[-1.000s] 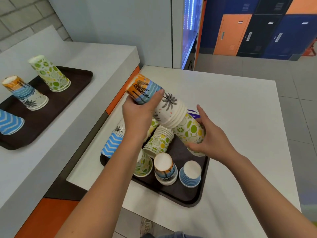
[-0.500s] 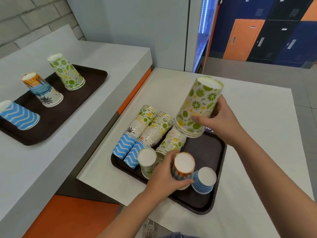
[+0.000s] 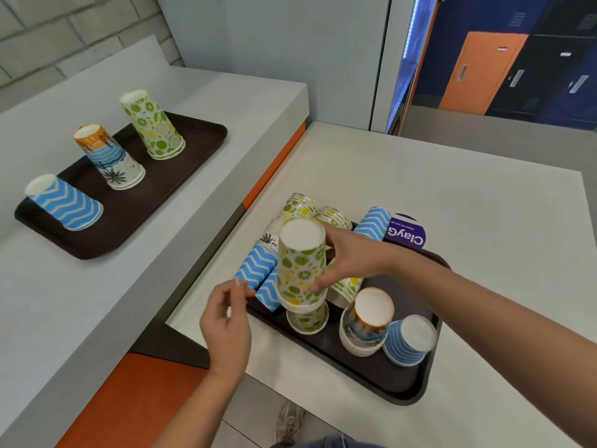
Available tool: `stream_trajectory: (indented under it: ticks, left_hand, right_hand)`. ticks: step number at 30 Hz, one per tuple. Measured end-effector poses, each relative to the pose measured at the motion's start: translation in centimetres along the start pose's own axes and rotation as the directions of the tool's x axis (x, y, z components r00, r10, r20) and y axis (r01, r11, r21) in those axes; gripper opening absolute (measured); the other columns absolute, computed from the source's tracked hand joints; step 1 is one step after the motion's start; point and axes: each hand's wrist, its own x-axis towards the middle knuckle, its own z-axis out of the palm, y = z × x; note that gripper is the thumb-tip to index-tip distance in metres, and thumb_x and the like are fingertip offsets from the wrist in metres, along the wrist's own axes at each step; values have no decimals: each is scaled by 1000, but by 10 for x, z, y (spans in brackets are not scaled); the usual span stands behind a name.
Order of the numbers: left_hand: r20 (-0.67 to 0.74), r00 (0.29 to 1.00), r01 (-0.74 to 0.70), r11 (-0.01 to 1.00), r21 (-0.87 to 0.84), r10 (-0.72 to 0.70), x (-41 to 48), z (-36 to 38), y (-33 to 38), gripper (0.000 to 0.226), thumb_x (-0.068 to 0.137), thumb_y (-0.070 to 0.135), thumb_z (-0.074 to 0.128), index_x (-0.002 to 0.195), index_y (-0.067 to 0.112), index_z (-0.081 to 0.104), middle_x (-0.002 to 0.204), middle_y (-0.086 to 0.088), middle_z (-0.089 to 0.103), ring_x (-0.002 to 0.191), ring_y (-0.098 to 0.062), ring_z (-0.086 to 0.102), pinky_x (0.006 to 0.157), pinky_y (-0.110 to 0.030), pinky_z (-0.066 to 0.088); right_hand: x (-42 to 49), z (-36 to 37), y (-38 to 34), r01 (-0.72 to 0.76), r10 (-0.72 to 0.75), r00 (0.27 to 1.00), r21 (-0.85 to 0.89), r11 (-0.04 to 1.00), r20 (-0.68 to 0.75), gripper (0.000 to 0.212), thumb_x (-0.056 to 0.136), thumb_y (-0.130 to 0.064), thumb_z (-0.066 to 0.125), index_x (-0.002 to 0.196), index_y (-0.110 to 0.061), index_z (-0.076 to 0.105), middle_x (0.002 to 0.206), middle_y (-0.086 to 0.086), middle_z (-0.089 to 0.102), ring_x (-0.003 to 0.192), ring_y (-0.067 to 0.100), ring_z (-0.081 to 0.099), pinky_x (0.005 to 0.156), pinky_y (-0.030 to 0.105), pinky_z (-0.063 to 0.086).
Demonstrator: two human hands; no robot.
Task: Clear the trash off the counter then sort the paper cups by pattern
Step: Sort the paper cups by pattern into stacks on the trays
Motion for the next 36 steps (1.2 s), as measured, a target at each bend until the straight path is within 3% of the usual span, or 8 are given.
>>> stream_trajectory:
  ticks: [6,11,14,16,19,22,28,36]
  left_hand:
    - [-93,995,32,999,-12,-33,43,-1,12,24,100,18,45,82,20,61,71,9,65,72,-6,59,67,-20,49]
    - [87,994,72,997,16,-73,66,20,31,18,98,16,48,86,18,62,75,0,64,68,-4,59,64,-21,48]
    - [344,915,169,974,148,-212,82,46,44,11,92,18,58,83,19,65,76,0,66,69,-9,60,65,-24,49]
    - [528,783,172,930,324,-328,89,72,47,10,87,28,65,81,20,67,80,0,67,75,-13,61,69,-28,49]
    - [669,550,-64,773,631,-500,93,117,47,38,73,51,73,78,15,66,78,-6,64,78,-20,61,65,-30,43]
    - [652,406,-400,517,757,-641,87,159,47,79,68,59,74,115,-2,61,112,-19,65,105,-33,62,66,-30,42]
    - [563,329,-690,214,691,-758,69,201,21,108,62,72,70,138,1,39,135,-10,53,121,-28,53,100,-36,46]
    - [578,356,-495,376,783,-735,71,197,18,93,68,57,75,136,3,43,132,-10,55,116,-25,57,90,-29,49]
  right_hand:
    - [16,13,14,-22,75,964,-203,979,255,94,61,-16,89,138,-25,35,129,-8,50,120,10,48,104,24,37]
    - [7,-10,19,-97,164,927,-204,974,339,103,72,-6,79,150,-31,16,138,-2,46,129,8,43,110,23,34]
    - [-13,-41,24,-137,133,979,15,990,154,78,82,8,60,145,-26,32,133,1,53,122,9,52,103,24,43]
    - [-20,-57,34,-158,226,950,290,944,-217,53,87,4,57,134,-19,49,121,9,60,105,16,61,93,28,49]
    - [-12,-67,71,-279,572,585,519,808,-575,48,87,-20,65,131,-7,50,116,14,60,92,22,59,75,30,50]
    - [3,-63,102,-489,697,443,500,715,-564,70,84,-41,66,137,-2,41,131,10,53,110,25,56,74,27,46]
    - [34,-51,129,-696,686,469,245,675,-557,80,82,-62,57,126,5,49,124,18,59,114,34,56,84,34,43]
    - [36,-49,134,-467,774,446,620,630,-450,73,74,-52,71,126,-4,53,121,12,61,105,28,62,89,40,52]
